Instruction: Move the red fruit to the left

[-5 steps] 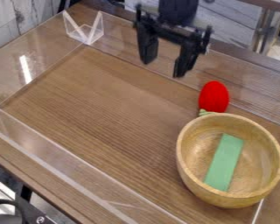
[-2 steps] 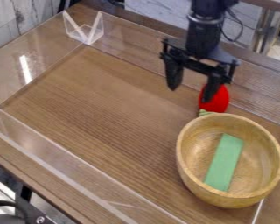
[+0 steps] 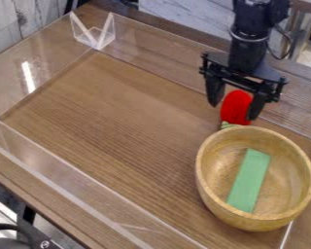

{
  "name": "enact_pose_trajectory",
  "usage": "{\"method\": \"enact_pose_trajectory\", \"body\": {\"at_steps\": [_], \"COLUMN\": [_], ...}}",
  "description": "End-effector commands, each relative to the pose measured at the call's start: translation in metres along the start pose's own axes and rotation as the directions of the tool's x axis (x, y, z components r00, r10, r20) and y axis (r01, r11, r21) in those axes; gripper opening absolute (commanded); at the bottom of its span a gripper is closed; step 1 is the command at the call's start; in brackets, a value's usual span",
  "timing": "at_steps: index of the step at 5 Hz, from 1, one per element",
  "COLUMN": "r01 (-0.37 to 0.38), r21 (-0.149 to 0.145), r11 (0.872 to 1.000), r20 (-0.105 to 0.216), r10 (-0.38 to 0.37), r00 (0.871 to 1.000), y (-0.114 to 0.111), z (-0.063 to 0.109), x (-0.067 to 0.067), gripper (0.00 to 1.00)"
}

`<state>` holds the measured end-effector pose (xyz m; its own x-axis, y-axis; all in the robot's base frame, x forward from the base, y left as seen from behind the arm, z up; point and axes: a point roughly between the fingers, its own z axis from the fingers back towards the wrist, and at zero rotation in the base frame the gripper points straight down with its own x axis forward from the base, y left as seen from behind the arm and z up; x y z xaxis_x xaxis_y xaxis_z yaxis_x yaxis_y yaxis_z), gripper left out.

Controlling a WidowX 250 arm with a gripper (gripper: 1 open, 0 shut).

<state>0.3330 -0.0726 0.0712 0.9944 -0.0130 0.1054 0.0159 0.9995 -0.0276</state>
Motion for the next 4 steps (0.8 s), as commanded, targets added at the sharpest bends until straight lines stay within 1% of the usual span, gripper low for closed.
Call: {"method": "enact_pose_trajectory", "body": {"at_steps": [1,2,3,4], "r01": [-0.009,-0.009,-0.007,-0.007], "r21": [-0.016,-0.024,-0.038,-0.052], "r11": [1.0,1.0,0.999,0.999], "r20": [0.102,0.13,0.154,0.172], "r10": [0.011,0.012,0.013,0.016], "r00": [0.995,0.991,0.988,0.985], "y": [-0.007,-0.008,-0.008,-0.007], "z": [0.01,0.004,0.0,-0.004], "x": [0.015,0.018,0.021,0.025], "gripper": [1.0,1.0,1.0,1.0]}}
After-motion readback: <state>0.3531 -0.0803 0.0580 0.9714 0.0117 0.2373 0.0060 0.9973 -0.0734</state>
